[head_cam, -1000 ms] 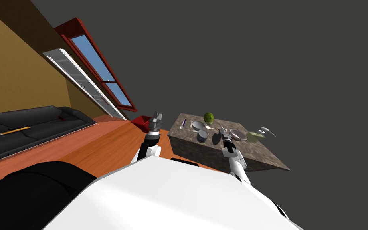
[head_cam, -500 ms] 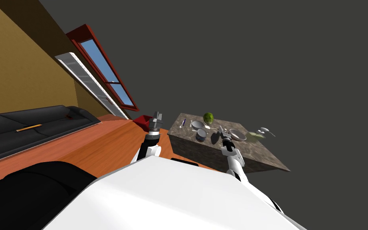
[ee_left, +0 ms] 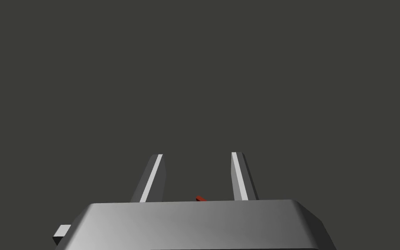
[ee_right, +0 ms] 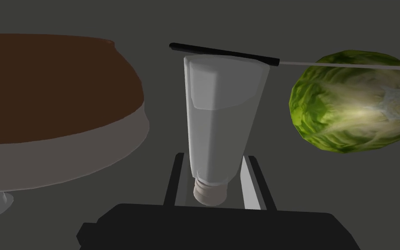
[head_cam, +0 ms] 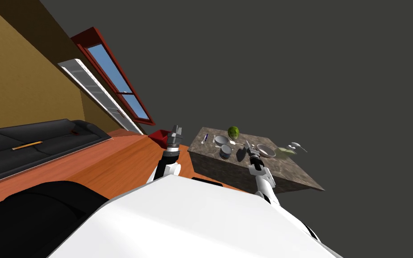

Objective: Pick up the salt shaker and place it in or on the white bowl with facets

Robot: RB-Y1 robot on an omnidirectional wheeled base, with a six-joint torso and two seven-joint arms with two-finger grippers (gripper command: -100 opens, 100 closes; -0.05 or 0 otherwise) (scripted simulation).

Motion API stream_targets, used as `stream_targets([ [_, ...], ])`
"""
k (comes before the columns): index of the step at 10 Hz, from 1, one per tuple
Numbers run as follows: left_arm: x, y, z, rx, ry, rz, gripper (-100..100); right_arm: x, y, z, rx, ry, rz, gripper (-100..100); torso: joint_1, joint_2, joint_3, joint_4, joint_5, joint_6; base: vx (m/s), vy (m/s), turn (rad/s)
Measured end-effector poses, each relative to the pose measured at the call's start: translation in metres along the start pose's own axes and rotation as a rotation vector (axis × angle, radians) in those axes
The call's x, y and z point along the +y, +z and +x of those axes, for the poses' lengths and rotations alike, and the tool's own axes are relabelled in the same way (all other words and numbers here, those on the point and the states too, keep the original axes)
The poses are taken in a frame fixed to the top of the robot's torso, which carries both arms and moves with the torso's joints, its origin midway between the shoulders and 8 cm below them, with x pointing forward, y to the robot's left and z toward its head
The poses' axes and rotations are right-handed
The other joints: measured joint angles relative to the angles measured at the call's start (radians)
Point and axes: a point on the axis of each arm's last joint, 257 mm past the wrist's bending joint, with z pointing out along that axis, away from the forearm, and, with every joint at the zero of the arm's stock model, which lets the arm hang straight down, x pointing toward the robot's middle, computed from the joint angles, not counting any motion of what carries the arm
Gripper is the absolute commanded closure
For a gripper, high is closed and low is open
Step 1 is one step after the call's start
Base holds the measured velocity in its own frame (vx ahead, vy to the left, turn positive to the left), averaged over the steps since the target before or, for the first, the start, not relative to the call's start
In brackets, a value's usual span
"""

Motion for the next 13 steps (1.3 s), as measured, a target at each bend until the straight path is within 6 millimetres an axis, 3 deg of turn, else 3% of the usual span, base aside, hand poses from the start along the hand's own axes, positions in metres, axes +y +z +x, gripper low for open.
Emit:
stream_targets([
  [5, 0.000, 0.000, 0.000, 0.000, 0.000, 0.000, 0, -0.006, -0.015, 0.004, 0.001, -0.003, -0.046, 100, 0.001, -0.001, -0.002, -0.002, -0.001, 0.000, 0.040, 0.064, -0.084],
  [6, 0.000, 0.000, 0.000, 0.000, 0.000, 0.000, 0, -0.006, -0.016, 0.004, 0.002, -0.001, -0.047, 0, -0.001, 0.000, -0.001, -0.002, -0.002, -0.001, 0.002, 0.006, 0.003],
  [7, 0.000, 0.000, 0.000, 0.000, 0.000, 0.000, 0, -0.006, -0.016, 0.004, 0.002, -0.001, -0.047, 100, -0.002, 0.000, -0.001, -0.002, -0.002, -0.001, -0.141, -0.011, 0.036],
  [9, 0.000, 0.000, 0.000, 0.000, 0.000, 0.000, 0, -0.003, -0.005, -0.020, -0.033, 0.011, -0.041, 100, -0.003, 0.015, 0.007, 0.001, -0.002, 0.000, -0.217, -0.007, 0.045],
  [13, 0.000, 0.000, 0.000, 0.000, 0.000, 0.000, 0, 0.003, 0.018, -0.067, -0.104, 0.030, -0.029, 100, -0.002, 0.015, 0.008, 0.002, -0.002, 0.000, -0.178, -0.008, 0.052],
])
